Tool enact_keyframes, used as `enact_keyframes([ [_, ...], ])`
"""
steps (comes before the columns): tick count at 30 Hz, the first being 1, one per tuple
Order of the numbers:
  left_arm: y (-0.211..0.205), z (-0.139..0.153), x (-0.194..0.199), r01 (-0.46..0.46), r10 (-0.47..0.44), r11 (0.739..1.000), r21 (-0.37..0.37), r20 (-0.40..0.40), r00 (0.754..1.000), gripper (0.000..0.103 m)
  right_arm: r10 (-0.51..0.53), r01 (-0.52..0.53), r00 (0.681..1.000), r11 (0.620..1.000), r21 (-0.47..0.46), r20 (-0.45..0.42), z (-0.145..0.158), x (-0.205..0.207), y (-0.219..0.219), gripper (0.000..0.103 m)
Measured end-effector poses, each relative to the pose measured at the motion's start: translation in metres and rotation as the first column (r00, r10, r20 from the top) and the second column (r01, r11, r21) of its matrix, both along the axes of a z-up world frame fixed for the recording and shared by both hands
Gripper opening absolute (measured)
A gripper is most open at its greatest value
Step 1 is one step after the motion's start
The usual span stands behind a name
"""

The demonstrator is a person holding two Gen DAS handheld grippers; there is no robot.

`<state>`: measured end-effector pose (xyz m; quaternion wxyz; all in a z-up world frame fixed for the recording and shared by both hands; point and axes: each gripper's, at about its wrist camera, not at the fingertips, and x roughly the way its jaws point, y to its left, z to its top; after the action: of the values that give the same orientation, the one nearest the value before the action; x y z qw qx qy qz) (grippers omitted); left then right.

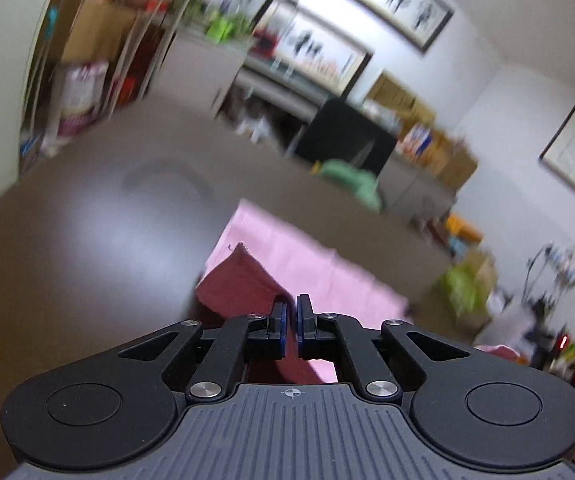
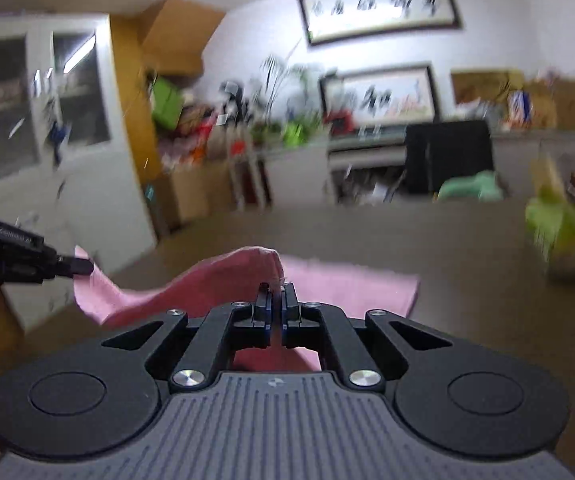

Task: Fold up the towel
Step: 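Lay the towel flat on the table and open both grippers, then move both open grippers to the labeled edge of the pink towel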

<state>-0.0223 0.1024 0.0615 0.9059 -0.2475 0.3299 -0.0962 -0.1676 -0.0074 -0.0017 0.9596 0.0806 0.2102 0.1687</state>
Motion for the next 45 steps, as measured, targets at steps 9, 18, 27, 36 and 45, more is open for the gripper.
enact_keyframes([
  [9,-0.001,0.008,-0.038,0.146,-0.150,0.984,0.103,0.037,0.988,0.012,-0.092,0.095,0.994,0.994,0.046,-0.054,-0.004,-0.058,-0.020,0.016],
  [18,0.002,0.004,-0.039,0.160,-0.178,0.962,0.222,0.060,0.982,0.036,-0.145,0.146,0.989,0.985,0.096,-0.016,0.000,-0.088,-0.046,0.046],
  [27,-0.012,-0.036,0.002,0.271,-0.286,0.916,0.295,0.010,0.958,0.037,-0.095,0.095,0.990,0.995,-0.004,-0.102,-0.025,-0.071,-0.015,0.051],
  [36,-0.039,-0.059,0.024,0.353,-0.362,0.856,0.379,-0.051,0.931,0.041,0.010,-0.009,0.976,1.000,0.004,-0.216,-0.041,-0.054,0.006,0.056],
  [45,-0.055,-0.058,-0.023,0.367,-0.387,0.784,0.500,-0.069,0.920,0.052,0.013,-0.023,0.966,0.999,-0.035,-0.259,-0.041,-0.047,-0.003,0.057],
])
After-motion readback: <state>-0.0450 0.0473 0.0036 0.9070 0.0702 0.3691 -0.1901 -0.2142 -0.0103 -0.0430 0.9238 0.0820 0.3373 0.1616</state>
